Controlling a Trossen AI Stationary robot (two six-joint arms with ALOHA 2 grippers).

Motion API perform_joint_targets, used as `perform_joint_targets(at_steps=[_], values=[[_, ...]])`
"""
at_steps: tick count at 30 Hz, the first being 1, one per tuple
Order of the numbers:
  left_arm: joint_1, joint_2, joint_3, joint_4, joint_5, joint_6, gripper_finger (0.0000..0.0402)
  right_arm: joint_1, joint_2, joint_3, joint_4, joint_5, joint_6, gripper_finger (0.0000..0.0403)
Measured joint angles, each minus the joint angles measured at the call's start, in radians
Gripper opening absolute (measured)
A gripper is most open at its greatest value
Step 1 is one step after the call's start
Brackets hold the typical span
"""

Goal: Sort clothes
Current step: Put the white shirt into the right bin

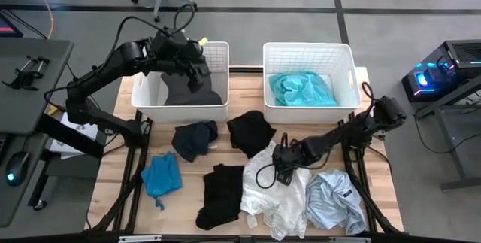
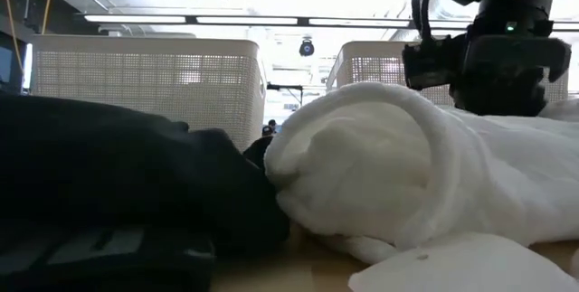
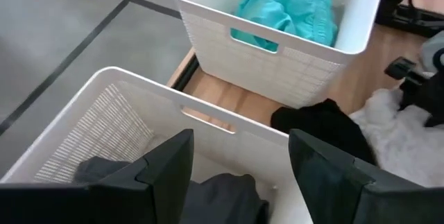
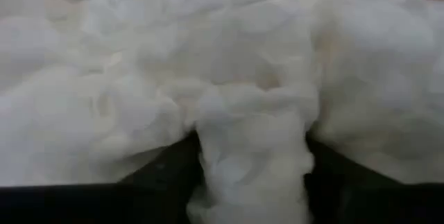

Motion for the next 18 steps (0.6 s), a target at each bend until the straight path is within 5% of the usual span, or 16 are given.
perform_joint_targets(at_steps=[6,13,18], values=[[-0.031,-0.012,0.0,0.003,-0.001,-0.046,0.0222,-0.025,-0.059,0.011,-0.04,0.001,0.005,0.0026],[-0.049,-0.019,0.0,0.012,-0.009,-0.056,0.0222,-0.078,-0.315,0.151,-0.2,0.023,0.006,0.0048],[-0.05,-0.019,0.0,0.058,-0.009,-0.062,0.0222,-0.145,-0.471,0.34,-0.222,0.004,-0.093,0.0025]])
